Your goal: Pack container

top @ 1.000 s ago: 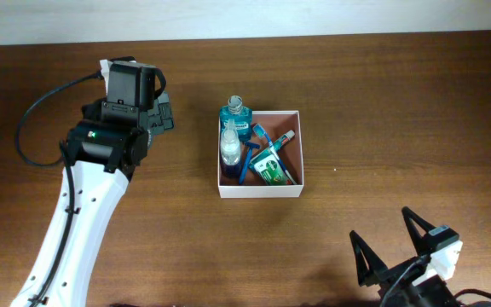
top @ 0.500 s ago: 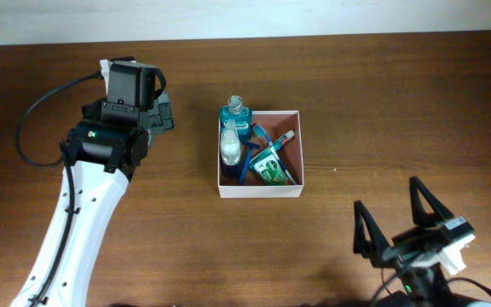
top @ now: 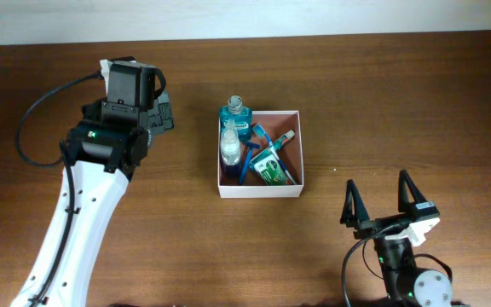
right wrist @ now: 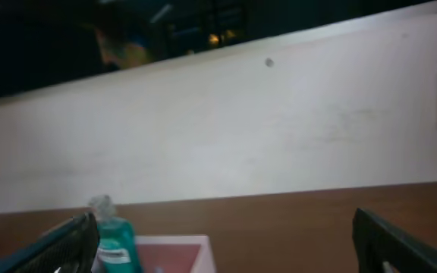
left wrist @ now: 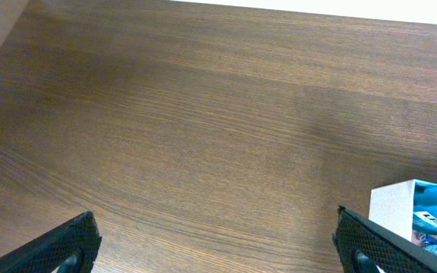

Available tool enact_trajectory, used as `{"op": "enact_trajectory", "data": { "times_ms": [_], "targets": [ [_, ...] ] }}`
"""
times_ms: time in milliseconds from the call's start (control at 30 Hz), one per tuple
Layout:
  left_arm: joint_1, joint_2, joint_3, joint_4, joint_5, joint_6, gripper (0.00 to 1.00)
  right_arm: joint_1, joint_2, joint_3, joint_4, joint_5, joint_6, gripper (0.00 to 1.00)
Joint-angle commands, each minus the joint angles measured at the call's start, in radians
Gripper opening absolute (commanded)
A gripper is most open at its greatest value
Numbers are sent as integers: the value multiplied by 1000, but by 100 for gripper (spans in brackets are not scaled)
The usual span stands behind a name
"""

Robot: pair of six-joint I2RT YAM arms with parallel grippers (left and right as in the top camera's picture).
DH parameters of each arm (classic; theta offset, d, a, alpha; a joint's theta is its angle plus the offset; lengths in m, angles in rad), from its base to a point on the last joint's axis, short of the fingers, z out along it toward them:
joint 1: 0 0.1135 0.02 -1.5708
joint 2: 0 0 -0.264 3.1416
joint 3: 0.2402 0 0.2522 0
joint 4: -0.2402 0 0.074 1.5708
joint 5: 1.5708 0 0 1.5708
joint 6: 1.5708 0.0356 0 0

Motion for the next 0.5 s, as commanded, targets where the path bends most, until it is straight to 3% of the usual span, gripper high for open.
{"op": "enact_trajectory", "data": {
  "times_ms": [0,133,467],
  "targets": [
    [3,5,9,3,-14,5,99,-17,-21,-34,3,5,-118,99],
    [3,5,9,3,-14,5,99,-19,-21,-69,1,3,-229,99],
    [3,5,9,3,-14,5,99,-19,-21,-78,-227,3,-273,99]
  ]
}}
